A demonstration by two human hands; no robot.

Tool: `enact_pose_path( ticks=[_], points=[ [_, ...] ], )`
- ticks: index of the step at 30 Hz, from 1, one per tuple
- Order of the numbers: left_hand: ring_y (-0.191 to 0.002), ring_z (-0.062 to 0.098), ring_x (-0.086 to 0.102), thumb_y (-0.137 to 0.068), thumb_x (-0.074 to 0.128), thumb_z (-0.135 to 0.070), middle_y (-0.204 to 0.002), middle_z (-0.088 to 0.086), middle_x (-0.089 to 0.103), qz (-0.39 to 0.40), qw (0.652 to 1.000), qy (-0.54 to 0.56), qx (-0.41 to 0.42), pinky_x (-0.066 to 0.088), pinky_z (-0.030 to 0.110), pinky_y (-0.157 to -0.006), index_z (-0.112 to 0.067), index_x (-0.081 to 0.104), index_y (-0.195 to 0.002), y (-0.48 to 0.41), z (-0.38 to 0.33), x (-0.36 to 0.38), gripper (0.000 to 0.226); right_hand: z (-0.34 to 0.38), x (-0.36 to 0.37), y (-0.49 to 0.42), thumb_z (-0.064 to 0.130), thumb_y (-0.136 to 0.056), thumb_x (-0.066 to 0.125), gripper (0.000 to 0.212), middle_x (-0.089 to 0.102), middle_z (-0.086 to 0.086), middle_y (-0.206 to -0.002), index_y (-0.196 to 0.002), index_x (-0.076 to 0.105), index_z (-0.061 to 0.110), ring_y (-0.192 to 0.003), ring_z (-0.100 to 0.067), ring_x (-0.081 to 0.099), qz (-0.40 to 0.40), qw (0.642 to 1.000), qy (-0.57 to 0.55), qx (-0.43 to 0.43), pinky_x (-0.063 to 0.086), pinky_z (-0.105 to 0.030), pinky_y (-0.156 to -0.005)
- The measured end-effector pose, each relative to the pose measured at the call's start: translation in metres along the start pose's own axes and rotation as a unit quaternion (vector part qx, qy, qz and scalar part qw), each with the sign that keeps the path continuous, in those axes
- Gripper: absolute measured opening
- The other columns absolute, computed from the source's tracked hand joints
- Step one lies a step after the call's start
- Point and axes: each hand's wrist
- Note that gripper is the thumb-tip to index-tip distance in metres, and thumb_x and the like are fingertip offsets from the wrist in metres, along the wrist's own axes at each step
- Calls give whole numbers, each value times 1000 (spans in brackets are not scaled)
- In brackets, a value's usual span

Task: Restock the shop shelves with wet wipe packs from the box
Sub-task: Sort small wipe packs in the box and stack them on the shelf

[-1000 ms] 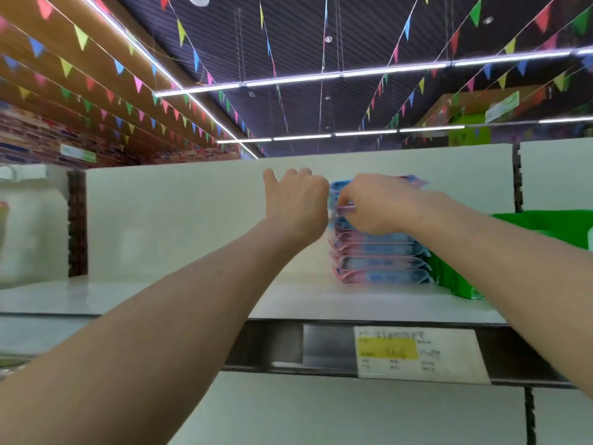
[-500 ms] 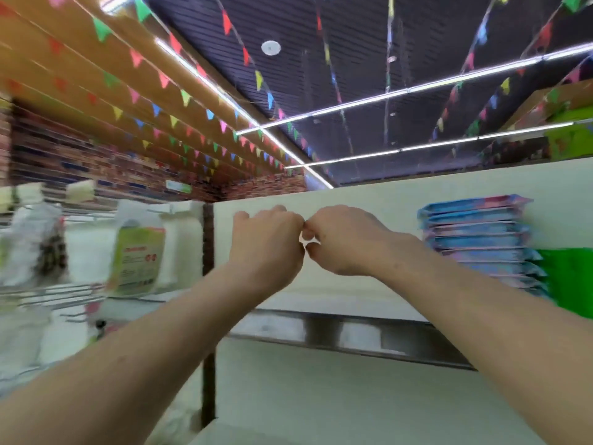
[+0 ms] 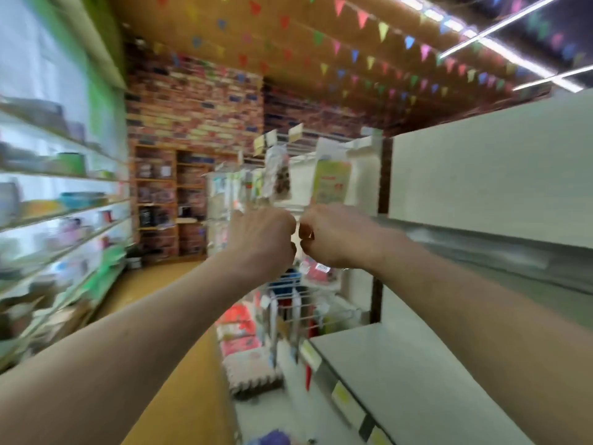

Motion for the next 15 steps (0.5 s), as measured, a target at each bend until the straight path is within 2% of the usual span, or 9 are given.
enact_pose_path(
  ticks=[2, 5, 9, 12, 15],
  points=[
    [-97, 24, 59, -93, 53, -23, -103, -2, 64, 25, 999, -19, -36, 29, 32, -76, -24, 65, -109, 31, 12, -1, 20, 16, 12, 10, 18, -91, 52, 16, 66, -4, -95, -96, 67, 16, -85, -25, 62, 29, 999, -30, -32, 53, -32, -68],
    [-86, 24, 58, -91, 56, -23, -91, -2, 63, 53, 994, -43, -88, 33, 33, -71, -23, 68, -102, 84, 32, -8, 16, 53, 26, 30, 15, -90, 52, 20, 57, -5, -73, -71, 59, 13, -68, -24, 55, 56, 992, -75, -80, 42, -28, -53],
    [-89, 25, 61, -91, 56, -26, -96, 0, 67, 103, 978, -82, -162, 46, 33, -69, -22, 68, -102, 168, 66, -21, 17, 118, 50, 60, 18, -91, 53, 18, 67, -9, -85, -86, 69, 10, -80, -28, 63, 91, 974, -137, -153, 52, -37, -68],
    [-89, 25, 59, -92, 55, -29, -99, 0, 65, 138, 957, -113, -227, 39, 31, -67, -25, 67, -104, 232, 88, -38, 18, 172, 63, 89, 25, -92, 53, 20, 69, -6, -94, -95, 70, 14, -86, -26, 63, 109, 957, -162, -212, 56, -39, -76],
    [-81, 22, 52, -92, 54, -24, -91, 0, 60, 166, 934, -136, -285, 36, 31, -67, -26, 66, -97, 301, 100, -56, 13, 228, 72, 124, 26, -92, 53, 18, 68, -4, -92, -95, 68, 16, -82, -24, 62, 128, 934, -195, -270, 55, -37, -72]
  ],
)
Point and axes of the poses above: each hand's wrist, its own y-axis away from the middle knuckle, its own x-axis out of the palm, z = x × y
